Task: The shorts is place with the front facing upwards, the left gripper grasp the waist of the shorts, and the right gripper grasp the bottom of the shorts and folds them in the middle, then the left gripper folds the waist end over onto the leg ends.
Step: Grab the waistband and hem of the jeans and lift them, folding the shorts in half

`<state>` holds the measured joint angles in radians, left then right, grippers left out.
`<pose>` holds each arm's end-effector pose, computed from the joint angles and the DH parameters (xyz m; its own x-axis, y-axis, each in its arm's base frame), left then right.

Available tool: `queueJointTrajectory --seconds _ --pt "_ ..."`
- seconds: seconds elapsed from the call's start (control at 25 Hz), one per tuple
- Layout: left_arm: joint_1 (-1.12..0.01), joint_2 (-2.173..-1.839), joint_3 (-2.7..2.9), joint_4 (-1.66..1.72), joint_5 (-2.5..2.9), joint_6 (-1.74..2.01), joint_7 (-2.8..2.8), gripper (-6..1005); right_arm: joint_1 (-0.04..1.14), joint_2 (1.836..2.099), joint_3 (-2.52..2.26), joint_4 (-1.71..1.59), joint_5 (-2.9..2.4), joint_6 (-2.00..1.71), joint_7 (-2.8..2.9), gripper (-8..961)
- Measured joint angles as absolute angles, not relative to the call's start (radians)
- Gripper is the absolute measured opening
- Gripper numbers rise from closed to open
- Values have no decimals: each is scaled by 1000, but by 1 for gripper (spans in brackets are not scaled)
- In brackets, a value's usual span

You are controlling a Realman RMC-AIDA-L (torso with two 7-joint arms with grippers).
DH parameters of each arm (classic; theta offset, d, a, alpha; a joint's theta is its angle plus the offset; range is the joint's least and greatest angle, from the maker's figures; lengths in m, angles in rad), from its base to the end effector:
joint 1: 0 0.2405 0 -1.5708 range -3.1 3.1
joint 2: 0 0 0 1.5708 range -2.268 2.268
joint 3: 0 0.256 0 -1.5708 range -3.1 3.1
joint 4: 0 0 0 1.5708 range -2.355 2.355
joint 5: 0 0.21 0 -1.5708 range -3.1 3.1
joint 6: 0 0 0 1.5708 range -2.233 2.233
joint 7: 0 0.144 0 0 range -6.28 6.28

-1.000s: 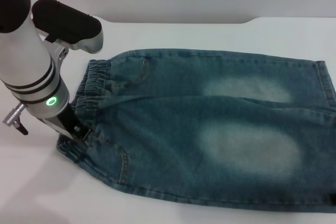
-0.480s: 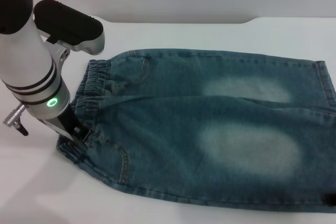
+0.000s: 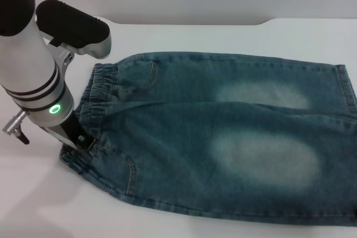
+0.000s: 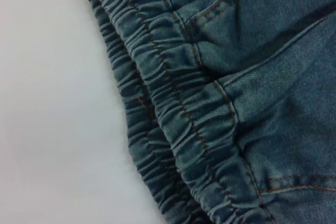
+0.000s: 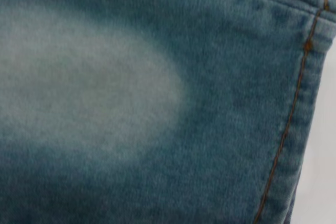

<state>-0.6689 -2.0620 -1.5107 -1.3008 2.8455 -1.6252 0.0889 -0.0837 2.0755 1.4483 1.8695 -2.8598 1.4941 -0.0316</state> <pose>-0.1907 0.3488 -0.0135 0.4429 0.8530 -0.2760 0.5249 -0.4962 -0.6916 0.2681 0.2234 0.0228 0.3065 -0.9491 -0.0727 -0.6936 -0.1704 -0.6999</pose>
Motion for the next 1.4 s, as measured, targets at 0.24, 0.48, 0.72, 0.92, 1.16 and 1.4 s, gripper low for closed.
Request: queueJointTrajectory --seconds 0.24,0.48,0.72,0.92,1.16,1.4 --pt "-669 -2061 -1511 -1301 2846 -1625 92 39 -87 2075 1451 1886 -2859 1491 -68 186" --pt "-667 -2060 -1513 -1301 2848 -1623 92 39 -84 2075 1445 1891 -2857 1480 -80 81" --pt "-663 -2060 -1520 -1305 2850 -1618 90 38 -80 2074 1451 1898 -2810 1453 -92 29" --pt "-642 -2059 -1530 -1349 2852 -1608 87 38 -81 2074 1449 1940 -2799 1408 -105 30" --pt "-611 -2059 -1546 -1429 2855 -1604 87 40 -81 2073 1462 2021 -2799 1342 -113 31" --pt "-559 -2059 -1606 -1528 2854 -1574 94 39 -58 2074 1505 2036 -2796 1260 -128 32"
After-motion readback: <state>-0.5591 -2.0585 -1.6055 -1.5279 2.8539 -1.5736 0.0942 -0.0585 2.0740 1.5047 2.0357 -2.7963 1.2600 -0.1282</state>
